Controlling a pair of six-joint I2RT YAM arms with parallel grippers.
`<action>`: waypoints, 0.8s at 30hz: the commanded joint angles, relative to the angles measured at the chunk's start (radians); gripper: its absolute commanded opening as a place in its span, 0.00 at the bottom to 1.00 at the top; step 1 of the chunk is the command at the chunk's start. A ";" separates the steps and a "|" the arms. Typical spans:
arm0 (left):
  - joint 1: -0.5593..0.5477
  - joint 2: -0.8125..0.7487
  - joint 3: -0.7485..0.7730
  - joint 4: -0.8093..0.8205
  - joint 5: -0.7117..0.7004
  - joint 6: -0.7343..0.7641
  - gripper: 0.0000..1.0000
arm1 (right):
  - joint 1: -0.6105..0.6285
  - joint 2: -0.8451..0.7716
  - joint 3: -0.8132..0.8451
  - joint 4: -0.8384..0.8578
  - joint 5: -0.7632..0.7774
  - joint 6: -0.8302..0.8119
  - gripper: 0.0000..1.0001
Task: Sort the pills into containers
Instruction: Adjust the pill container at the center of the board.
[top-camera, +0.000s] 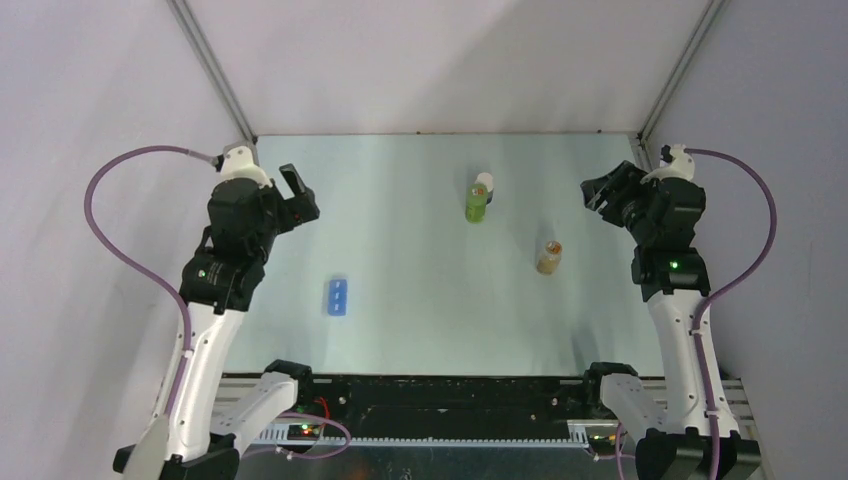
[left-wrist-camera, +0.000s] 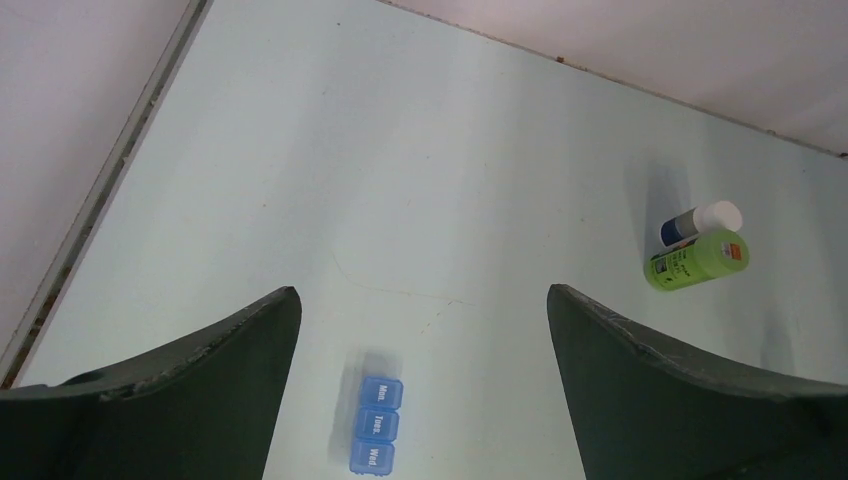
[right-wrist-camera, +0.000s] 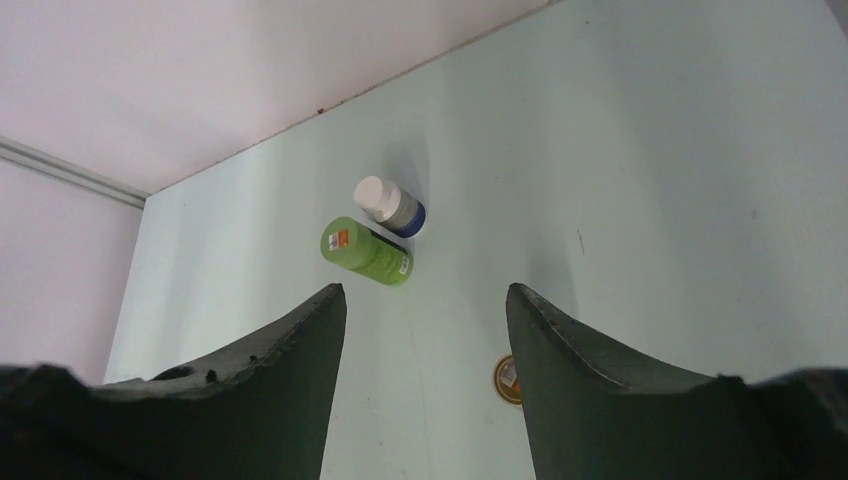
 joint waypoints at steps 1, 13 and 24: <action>0.006 -0.026 0.000 0.027 -0.027 -0.019 0.99 | 0.005 0.003 0.029 0.013 0.058 0.047 0.63; -0.014 -0.050 -0.139 0.056 0.091 -0.069 1.00 | 0.004 -0.015 0.002 -0.001 0.053 0.049 0.64; -0.102 -0.004 -0.438 0.116 -0.019 -0.309 0.99 | 0.006 -0.008 -0.029 0.007 0.046 0.043 0.89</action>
